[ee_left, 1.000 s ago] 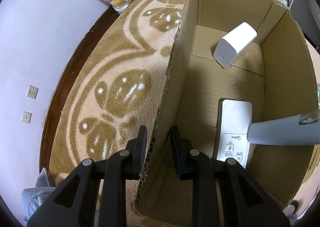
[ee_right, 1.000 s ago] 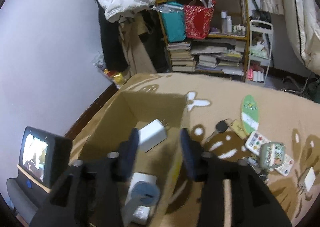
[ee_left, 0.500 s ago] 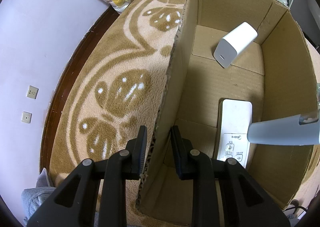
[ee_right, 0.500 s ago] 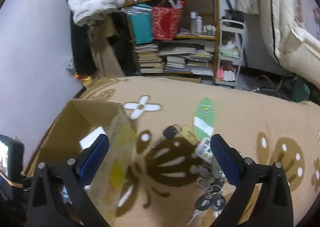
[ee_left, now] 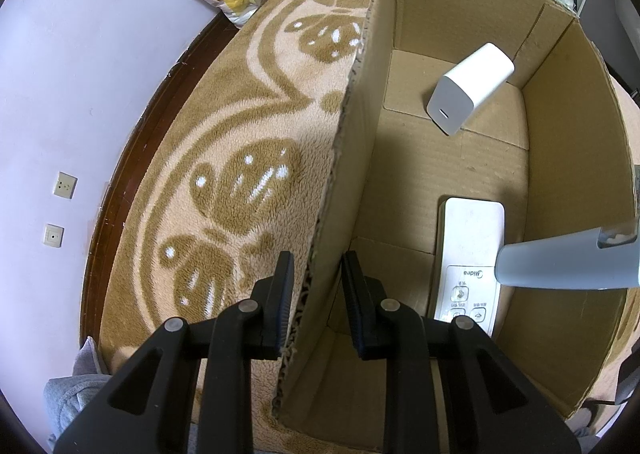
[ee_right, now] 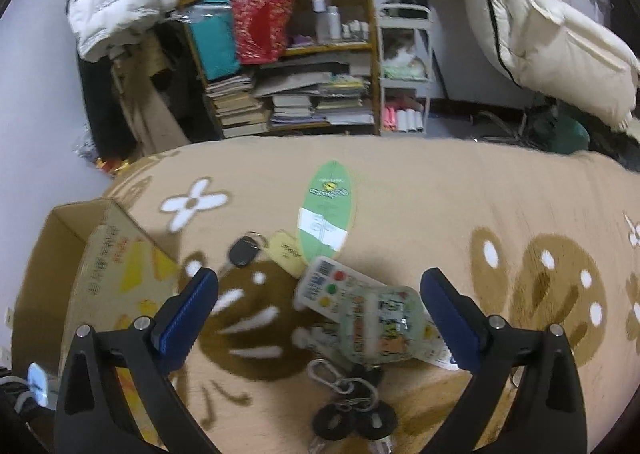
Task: Organize rigid objects
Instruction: 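Move the right tool to the green earbud case and grasp it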
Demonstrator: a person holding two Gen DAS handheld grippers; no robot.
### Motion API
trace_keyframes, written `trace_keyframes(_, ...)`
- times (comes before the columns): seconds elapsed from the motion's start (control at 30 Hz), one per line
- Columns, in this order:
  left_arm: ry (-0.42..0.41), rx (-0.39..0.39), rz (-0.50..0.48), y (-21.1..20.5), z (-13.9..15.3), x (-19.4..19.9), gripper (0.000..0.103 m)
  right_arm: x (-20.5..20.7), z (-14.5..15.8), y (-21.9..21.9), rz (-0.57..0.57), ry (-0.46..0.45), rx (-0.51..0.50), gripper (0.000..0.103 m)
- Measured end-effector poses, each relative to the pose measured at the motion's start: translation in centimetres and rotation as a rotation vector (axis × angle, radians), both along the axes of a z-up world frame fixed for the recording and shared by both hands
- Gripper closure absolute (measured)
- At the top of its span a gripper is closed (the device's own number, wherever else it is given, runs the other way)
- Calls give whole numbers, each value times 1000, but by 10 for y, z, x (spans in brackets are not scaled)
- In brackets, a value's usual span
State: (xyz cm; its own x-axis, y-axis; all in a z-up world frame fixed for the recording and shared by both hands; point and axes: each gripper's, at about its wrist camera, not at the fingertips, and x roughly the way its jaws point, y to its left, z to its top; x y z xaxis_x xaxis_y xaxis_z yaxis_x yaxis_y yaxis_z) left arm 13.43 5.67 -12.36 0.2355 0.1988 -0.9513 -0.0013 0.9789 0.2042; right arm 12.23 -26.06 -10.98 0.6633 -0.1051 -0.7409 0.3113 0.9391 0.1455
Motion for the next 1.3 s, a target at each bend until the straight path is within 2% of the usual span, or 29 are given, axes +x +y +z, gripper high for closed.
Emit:
trace_keyframes(0.33,0,15,-9,-3,0,-1,79,0,-38,-36,-89,78,123,0)
trace_keyframes(0.4,0,15,-9,-3,0,-1,79,-1,-45,-41,-94,98,143,10)
trace_keyframes(0.63,1,22,-12,-5,-1,-1,79,-2,-50,-40,-105,117,108,20)
trace_keyframes(0.77,3,21,-12,-5,0,0,79,-1,-50,-38,-119,140,53,35)
trace_keyframes(0.83,3,20,-12,-5,0,0,79,-1,-49,-38,-109,134,60,43)
trace_keyframes(1.0,4,21,-13,-5,1,0,79,1,-47,-33,-94,129,35,43)
trace_keyframes(1.17,5,24,-14,-5,0,0,79,2,-42,-30,-81,109,82,43)
trace_keyframes(1.3,4,30,-19,-5,-1,-1,79,5,-31,-15,-35,83,72,43)
